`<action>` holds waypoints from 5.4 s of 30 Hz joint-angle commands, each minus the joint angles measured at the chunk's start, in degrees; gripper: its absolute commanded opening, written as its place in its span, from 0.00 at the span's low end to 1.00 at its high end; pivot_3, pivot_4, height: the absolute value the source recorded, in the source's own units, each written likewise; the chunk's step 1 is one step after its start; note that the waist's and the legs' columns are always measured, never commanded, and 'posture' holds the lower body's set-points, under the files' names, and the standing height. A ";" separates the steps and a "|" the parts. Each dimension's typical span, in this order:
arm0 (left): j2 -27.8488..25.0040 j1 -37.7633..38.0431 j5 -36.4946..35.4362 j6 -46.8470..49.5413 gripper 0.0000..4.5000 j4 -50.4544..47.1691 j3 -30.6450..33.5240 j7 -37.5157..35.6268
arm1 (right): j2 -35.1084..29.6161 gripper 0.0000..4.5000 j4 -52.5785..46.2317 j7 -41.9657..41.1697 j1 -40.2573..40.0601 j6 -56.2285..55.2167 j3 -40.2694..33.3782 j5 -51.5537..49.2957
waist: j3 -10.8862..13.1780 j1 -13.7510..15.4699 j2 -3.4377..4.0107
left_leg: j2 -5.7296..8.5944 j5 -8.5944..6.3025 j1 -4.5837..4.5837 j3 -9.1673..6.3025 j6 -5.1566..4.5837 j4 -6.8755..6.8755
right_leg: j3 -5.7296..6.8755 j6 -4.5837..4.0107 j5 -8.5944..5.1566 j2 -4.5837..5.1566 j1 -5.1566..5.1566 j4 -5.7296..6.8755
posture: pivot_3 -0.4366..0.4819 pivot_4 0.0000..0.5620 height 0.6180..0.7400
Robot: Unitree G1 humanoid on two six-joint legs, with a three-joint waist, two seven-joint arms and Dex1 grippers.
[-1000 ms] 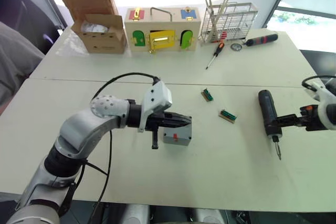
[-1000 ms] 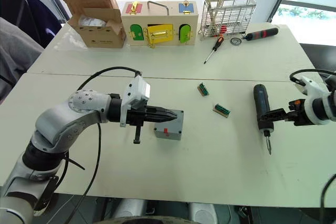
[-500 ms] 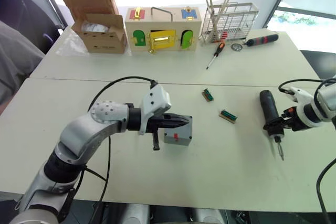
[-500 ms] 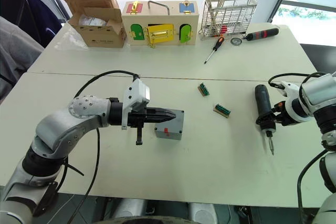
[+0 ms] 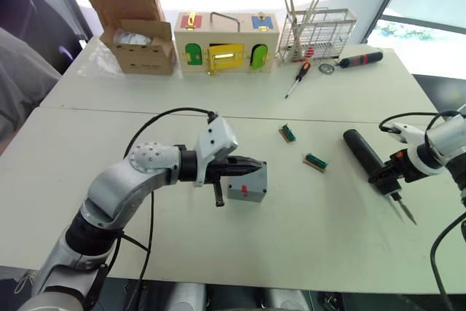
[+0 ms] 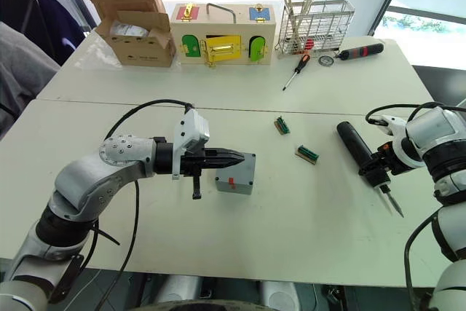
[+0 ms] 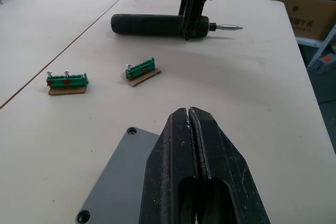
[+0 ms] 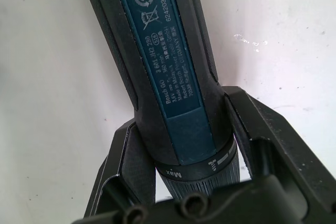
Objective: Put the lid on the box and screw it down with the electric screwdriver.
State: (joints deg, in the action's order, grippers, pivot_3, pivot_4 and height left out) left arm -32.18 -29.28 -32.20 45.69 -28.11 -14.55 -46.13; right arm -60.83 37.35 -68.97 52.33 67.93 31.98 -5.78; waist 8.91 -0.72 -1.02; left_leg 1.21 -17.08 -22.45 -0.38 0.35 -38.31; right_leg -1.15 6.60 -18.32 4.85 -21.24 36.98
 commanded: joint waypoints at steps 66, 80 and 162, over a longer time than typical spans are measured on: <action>0.84 -4.57 13.81 -7.66 0.00 20.12 -8.09 -11.76 | 48.71 0.40 -72.90 45.43 -41.81 -35.54 -39.80 -29.93 | 0.45 -0.15 1.45 | 0.18 0.53 -1.73 -0.12 0.04 -0.71 | -0.07 0.14 0.12 -0.29 -1.98 1.44 | 0.48 0.27 1.00; 0.93 -4.24 14.05 -8.09 0.00 20.22 -8.09 -11.04 | 47.00 0.40 -69.94 45.44 -42.38 -40.70 -36.36 -24.41 | 0.40 -0.17 1.37 | 0.18 0.52 -1.64 -0.12 0.03 -0.71 | -0.07 0.14 0.12 -0.29 -1.90 1.44 | 0.48 0.27 1.00; 2.06 -0.28 19.95 -10.55 0.00 21.35 -10.52 -11.21 | 45.80 0.40 -64.75 50.58 -51.10 -36.69 -23.01 -12.45 | -2.13 -0.12 0.24 | -0.02 0.03 1.15 -0.15 -0.67 1.09 | -0.05 -0.33 -0.16 0.09 0.74 -0.22 | 0.48 0.27 1.00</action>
State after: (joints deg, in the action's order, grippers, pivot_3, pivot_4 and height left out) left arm -29.39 -31.08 -14.22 33.25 -8.07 -22.89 -57.34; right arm -14.25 -32.33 -18.26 4.88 25.96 6.38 -18.88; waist 6.79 -0.84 -0.78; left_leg 1.19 -17.05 -21.30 -0.53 -0.33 -37.20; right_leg -1.19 6.27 -18.49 4.94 -20.50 36.74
